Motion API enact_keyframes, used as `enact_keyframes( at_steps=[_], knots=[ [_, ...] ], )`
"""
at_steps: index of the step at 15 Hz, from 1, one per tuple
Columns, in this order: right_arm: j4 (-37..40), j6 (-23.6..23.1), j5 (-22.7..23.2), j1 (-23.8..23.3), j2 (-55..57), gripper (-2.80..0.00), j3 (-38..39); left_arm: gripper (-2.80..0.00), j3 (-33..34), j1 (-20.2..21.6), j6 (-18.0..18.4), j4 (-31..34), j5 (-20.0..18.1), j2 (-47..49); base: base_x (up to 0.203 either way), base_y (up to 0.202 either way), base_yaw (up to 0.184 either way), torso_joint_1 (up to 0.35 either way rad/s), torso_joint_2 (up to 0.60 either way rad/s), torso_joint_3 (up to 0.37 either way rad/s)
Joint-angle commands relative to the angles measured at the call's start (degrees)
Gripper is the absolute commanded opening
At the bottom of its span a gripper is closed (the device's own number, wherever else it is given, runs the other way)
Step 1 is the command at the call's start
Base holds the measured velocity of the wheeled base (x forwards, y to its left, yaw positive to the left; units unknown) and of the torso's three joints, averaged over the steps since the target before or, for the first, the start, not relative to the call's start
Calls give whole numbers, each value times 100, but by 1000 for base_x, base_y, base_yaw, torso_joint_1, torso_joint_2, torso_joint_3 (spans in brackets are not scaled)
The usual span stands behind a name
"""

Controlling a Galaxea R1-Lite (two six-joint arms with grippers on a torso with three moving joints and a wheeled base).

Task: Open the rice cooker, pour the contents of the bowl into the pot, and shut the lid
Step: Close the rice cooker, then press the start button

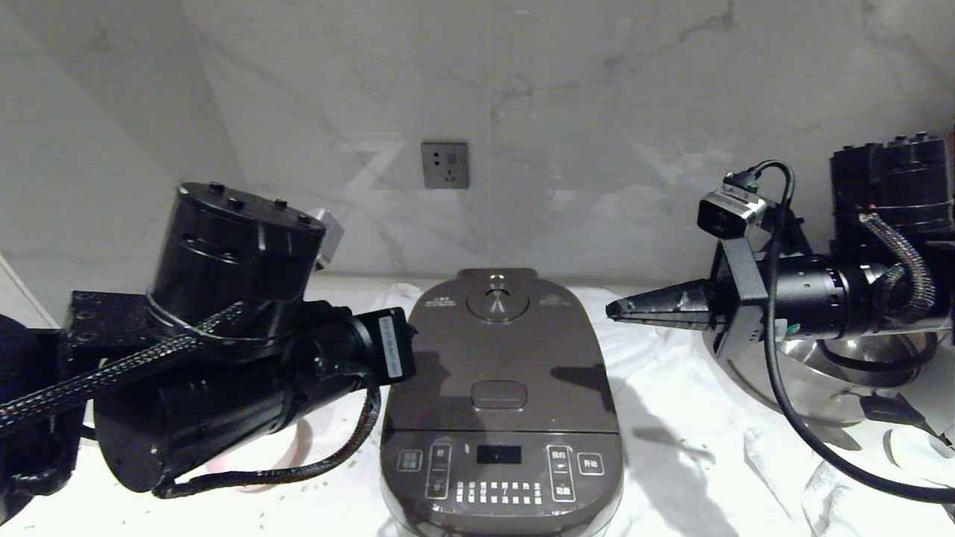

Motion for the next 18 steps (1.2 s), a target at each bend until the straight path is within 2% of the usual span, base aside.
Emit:
enact_keyframes(
  at_steps=[1,3,7,9,12,14,15,16,18],
  knots=[
    [-22,8,-396,-61,-756,-280,262,-280,314,234,113,-11,20,-844,0,0,0,0,0,0],
    [-22,-41,-1128,-139,-1252,-280,361,-280,596,379,494,-10,22,-1784,0,0,0,0,0,0],
    [170,-397,-2195,-393,-1956,-280,519,-280,1399,1001,1939,-9,17,-4007,0,0,0,0,0,0],
    [156,-547,-2649,-397,-2149,-280,693,-280,1706,1722,2569,85,26,-4844,0,0,0,0,0,0],
    [145,-1073,-3240,-401,-2238,-280,920,-280,1497,2887,3365,458,36,-5522,0,0,0,0,0,0],
    [-45,-1527,-3385,-405,-2255,-280,1275,-280,1349,3648,3708,695,38,-5844,0,0,0,0,0,0],
    [-274,-1571,-3406,-399,-2263,-280,1363,-280,1349,3951,3767,895,34,-5994,0,0,0,0,0,0],
    [-396,-1572,-3424,-397,-2320,-280,1384,-280,1404,4188,3798,1125,22,-6226,0,0,0,0,0,0],
    [-438,-1599,-3376,-397,-2517,-280,1489,-280,1726,4348,3858,1325,7,-6667,0,0,0,0,0,0]
  ],
)
